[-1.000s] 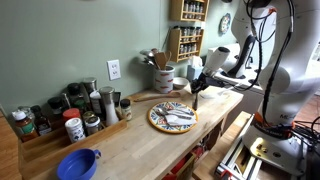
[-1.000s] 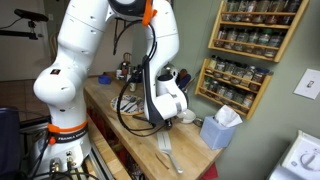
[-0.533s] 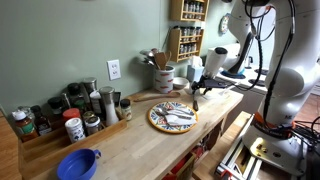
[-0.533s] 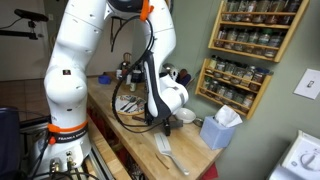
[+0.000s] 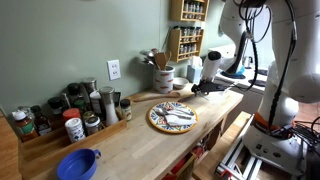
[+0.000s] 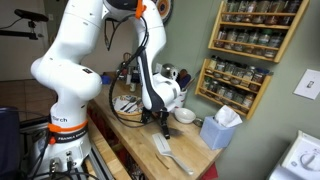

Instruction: Flip the spatula over on the table

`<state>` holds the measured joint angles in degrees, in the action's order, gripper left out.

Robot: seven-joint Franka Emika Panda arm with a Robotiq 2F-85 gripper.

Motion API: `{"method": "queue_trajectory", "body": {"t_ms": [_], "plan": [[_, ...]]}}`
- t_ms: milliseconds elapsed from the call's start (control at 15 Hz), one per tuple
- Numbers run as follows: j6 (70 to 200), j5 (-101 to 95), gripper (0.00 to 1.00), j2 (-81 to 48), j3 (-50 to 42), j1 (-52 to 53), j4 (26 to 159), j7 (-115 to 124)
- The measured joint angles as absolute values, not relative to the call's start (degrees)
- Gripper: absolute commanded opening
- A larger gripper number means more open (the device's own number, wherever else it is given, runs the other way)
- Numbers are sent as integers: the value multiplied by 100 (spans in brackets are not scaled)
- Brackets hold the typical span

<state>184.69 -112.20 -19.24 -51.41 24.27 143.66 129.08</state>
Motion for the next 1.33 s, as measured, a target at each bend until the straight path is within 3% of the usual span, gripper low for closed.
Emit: {"method": "queue_trajectory", "body": {"t_ms": [467,800,1333], "plan": [[18489,-9197,100,-2635,-7070,4695,14941,11729],[18002,-8204,100,-2299,-7225,4953,15326,10232],[15678,-6304,100,-173,-7180,5678,15322,7491]]}}
